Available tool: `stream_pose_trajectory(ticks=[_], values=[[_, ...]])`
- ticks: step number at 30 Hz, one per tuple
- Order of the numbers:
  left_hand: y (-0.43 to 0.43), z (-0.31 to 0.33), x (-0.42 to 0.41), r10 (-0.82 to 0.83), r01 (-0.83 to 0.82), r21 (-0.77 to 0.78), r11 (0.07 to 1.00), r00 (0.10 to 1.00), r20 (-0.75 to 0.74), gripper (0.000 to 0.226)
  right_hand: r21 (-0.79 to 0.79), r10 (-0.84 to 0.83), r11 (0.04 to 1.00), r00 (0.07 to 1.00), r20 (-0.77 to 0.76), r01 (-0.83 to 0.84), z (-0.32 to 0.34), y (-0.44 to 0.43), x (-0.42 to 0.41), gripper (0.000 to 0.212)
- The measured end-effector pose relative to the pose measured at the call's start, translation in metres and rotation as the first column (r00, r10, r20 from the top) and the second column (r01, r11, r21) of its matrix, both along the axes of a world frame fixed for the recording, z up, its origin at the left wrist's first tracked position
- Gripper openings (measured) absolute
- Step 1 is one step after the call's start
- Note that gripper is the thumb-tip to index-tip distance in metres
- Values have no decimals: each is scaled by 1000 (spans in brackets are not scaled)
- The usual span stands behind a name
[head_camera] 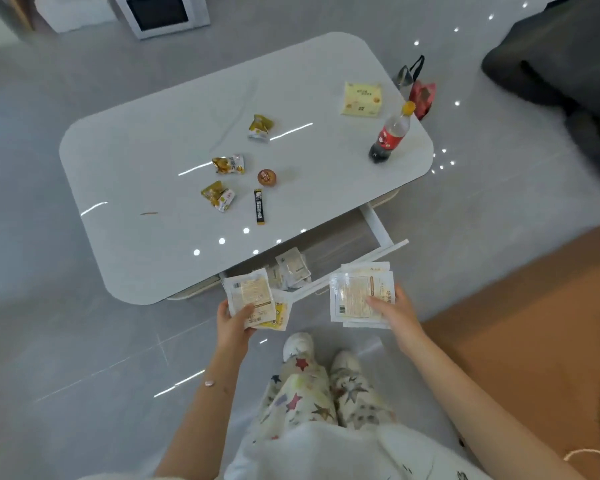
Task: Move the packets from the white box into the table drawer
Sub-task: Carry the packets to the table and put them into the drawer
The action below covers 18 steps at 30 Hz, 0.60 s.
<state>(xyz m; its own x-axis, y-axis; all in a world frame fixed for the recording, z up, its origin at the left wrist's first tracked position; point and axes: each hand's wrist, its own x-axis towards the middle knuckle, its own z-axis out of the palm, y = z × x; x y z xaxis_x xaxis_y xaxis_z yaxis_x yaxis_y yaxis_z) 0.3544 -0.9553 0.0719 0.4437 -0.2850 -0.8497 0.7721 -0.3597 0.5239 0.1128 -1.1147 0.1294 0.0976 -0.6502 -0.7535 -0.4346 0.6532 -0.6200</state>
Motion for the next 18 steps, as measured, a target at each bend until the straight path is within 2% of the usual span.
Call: stream_pose_trajectory(ticks=[8,11,14,18], values=[[-35,-182,21,159,-151,112,982,985,-67,38,141,135,981,991,-2,-133,-210,-79,88,37],[-47,-246,25,211,-202,131,971,976,-60,29,199,184,964,983,-14,-178,-294,-102,110,38],[-61,-296,27,254,-244,179,953,966,-38,26,189,162,971,984,-70,-146,-360,-120,117,30],[-75,-345,23,294,-281,197,939,955,-42,25,157,184,975,970,-157,-160,-421,-130,114,37]])
